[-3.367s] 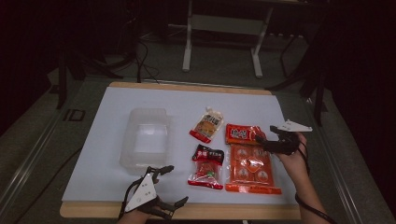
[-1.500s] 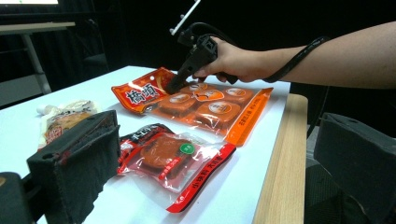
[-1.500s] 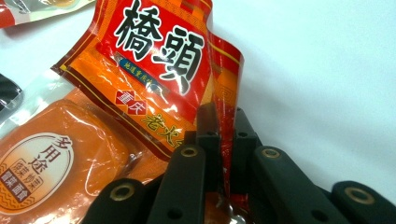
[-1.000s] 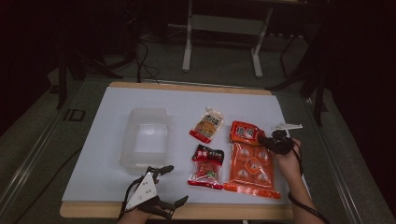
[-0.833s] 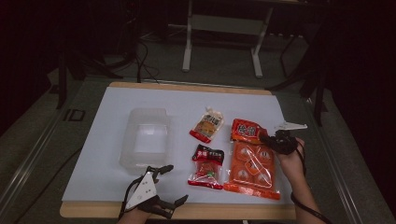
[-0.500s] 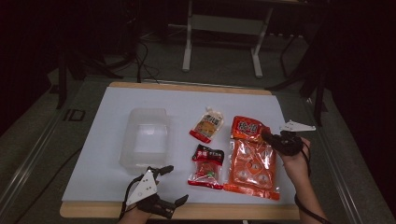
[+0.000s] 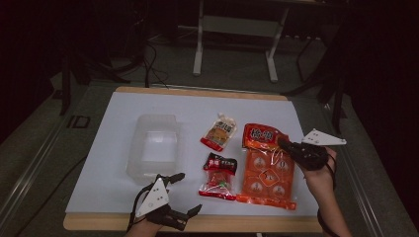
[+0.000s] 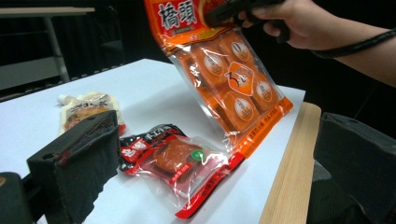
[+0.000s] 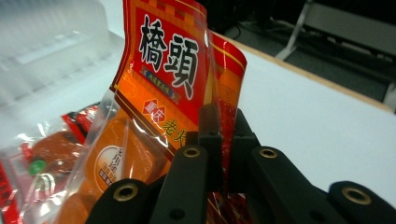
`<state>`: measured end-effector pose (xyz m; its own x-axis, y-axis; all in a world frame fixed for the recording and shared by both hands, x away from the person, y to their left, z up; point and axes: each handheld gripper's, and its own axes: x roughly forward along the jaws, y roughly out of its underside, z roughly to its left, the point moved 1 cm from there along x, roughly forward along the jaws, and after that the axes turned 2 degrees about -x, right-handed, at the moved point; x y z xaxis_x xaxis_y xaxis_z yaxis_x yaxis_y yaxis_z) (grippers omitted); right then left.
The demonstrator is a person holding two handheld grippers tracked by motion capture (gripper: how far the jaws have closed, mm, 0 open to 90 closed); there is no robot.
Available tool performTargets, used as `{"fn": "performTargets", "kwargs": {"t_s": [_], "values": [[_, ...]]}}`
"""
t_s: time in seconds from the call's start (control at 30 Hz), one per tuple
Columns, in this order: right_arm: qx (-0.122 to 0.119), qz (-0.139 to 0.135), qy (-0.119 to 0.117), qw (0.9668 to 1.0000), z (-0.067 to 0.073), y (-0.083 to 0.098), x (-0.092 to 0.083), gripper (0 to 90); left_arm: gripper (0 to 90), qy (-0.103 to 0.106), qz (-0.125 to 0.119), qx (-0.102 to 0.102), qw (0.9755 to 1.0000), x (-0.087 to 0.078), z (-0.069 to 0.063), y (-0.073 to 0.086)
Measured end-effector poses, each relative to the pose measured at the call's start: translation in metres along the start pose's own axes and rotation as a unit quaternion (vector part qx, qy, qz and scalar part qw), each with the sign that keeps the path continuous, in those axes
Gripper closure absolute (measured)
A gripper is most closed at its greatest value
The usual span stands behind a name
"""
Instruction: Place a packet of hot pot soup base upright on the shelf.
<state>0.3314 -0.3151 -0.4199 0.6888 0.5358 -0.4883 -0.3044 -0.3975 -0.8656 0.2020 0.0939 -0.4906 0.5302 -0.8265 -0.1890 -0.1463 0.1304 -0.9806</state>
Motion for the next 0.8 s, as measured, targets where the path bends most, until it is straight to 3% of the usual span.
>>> {"fn": "performTargets", "kwargs": {"t_s": [0.13, 0.27, 0.4, 0.57, 0.8], "values": [[-0.012, -0.017, -0.007, 0.9998, 0.01, -0.006, -0.01, 88.1, 1.1, 0.015, -0.002, -0.01, 0.9998, 0.002, -0.003, -0.008], [-0.021, -0.027, -0.013, 0.9993, 0.017, -0.009, -0.018, 88.1, 1.1, 0.022, -0.005, -0.007, 0.9997, 0.006, -0.006, -0.012], [-0.04, -0.038, -0.033, 0.998, 0.028, -0.014, -0.034, 88.3, 1.1, 0.026, -0.005, 0.0, 0.9996, 0.011, -0.009, -0.015], [-0.032, -0.052, -0.061, 0.9962, 0.027, -0.015, -0.046, 88.4, 1.1, 0.029, -0.005, -0.009, 0.9995, 0.014, -0.007, -0.015], [-0.04, -0.068, -0.076, 0.994, 0.034, -0.022, -0.056, 88.5, 1.1, 0.029, -0.008, -0.012, 0.9995, 0.015, -0.006, -0.016]]}}
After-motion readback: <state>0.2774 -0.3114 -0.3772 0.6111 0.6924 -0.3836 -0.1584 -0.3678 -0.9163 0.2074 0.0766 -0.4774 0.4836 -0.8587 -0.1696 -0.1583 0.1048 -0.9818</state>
